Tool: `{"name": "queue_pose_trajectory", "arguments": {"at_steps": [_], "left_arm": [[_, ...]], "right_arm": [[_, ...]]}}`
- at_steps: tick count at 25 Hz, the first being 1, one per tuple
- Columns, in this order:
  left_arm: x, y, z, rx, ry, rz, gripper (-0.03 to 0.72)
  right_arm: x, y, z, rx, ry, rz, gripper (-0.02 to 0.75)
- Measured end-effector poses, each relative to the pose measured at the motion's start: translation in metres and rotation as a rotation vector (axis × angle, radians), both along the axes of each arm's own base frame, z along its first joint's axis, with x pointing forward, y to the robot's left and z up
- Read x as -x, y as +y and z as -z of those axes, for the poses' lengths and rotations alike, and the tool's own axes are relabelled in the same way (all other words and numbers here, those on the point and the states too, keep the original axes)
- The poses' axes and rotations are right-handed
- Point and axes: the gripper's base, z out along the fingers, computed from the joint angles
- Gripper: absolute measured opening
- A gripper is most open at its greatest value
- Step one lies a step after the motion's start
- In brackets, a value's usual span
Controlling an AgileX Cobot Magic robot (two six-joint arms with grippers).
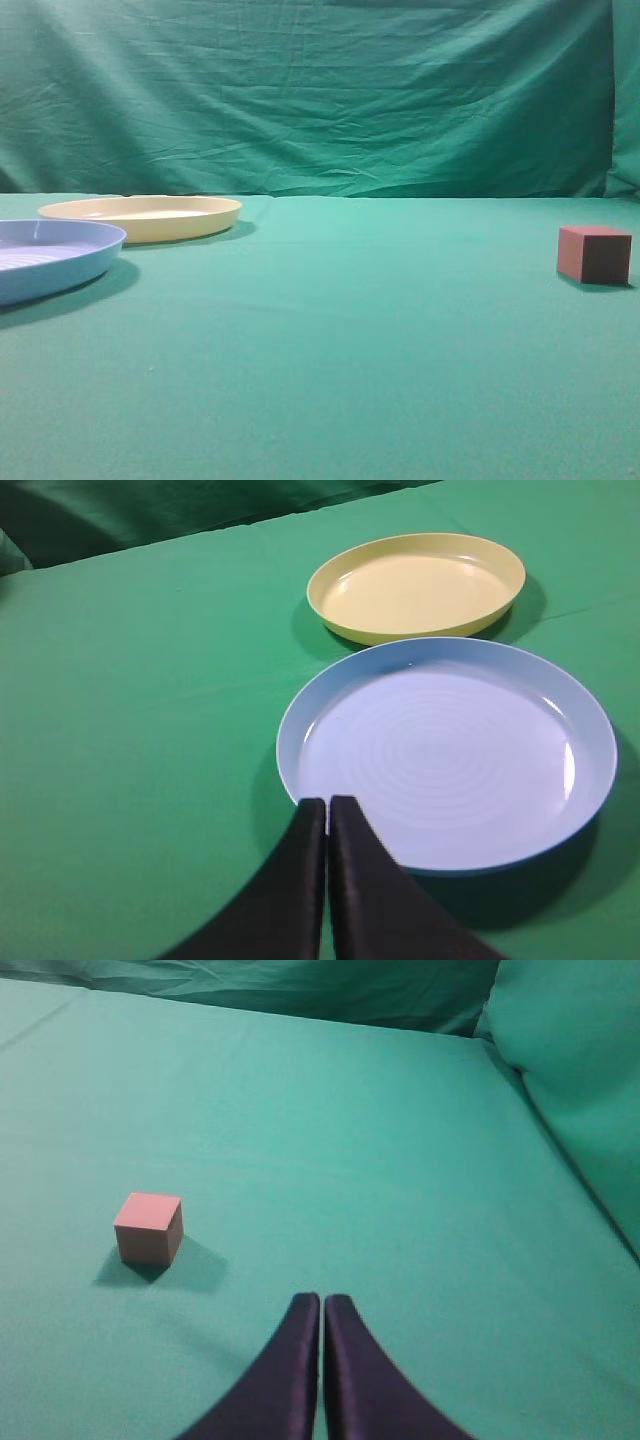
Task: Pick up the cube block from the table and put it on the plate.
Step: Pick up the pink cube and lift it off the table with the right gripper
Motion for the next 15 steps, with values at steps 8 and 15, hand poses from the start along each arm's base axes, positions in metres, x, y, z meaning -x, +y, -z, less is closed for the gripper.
{"name": "queue_pose_trajectory", "arguments": {"at_steps": [8, 15], "left_arm": [[0.0000, 0.0000, 0.0000, 0.000, 0.000, 0.000, 0.000], [0.0000, 0.0000, 0.0000, 0.000, 0.000, 0.000, 0.000]], "right_arm": [[0.0000, 0.0000, 0.0000, 0.000, 0.000, 0.000, 0.000], [0.0000, 0.0000, 0.0000, 0.000, 0.000, 0.000, 0.000]]}}
